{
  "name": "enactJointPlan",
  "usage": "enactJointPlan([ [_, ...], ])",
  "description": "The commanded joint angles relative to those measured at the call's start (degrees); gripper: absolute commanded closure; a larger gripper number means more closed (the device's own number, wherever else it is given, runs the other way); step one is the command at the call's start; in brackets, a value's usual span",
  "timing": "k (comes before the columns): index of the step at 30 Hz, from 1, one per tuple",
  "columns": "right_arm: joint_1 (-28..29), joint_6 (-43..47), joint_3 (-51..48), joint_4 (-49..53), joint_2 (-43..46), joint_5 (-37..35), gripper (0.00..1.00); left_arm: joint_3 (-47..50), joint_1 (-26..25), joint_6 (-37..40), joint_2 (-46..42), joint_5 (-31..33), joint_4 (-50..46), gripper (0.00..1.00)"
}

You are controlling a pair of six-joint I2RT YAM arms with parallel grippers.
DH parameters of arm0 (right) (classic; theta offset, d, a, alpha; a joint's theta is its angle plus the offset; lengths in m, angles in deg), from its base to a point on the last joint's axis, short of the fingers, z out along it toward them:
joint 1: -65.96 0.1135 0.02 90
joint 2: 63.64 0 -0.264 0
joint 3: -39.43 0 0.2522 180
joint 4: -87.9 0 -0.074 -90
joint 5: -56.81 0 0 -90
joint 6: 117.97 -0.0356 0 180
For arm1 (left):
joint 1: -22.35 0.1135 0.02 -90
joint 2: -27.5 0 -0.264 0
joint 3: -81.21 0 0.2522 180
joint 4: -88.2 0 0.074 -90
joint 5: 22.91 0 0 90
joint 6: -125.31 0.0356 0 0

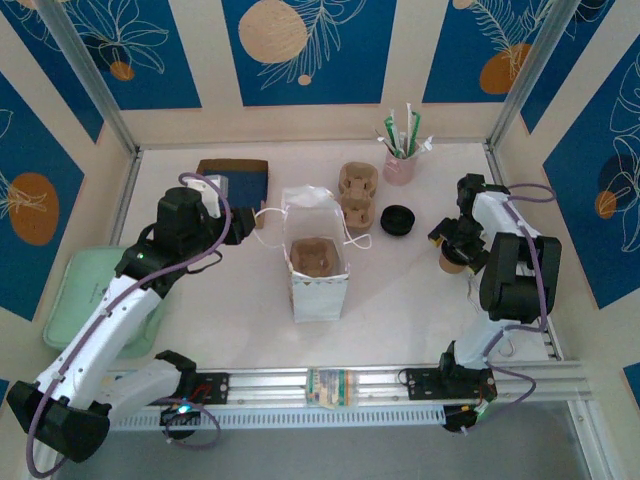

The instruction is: Pack the takeout coffee

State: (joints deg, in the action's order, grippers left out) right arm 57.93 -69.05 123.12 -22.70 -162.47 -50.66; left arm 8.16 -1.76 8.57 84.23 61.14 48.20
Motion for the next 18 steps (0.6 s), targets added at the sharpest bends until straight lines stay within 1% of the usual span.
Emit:
enactJointPlan([
  [1,-0.49,0.04,-0.77,-0.61,-1.26,1.97,0.00,-0.28,0.77,-0.34,-0.57,-0.64,-0.92,0.59],
  [8,-0.75,0.03,-1.82,-2.59,-2.64,2.80,0.01,-0.13,0.91,-0.24,-0.79,-0.46,-1.09,0.59],
  [18,-0.76,0.12,-3.90,-4.72,-4.05,3.32,0.07,-0.21,0.92,-0.42,-0.91,-0.64,-1.15,0.59],
])
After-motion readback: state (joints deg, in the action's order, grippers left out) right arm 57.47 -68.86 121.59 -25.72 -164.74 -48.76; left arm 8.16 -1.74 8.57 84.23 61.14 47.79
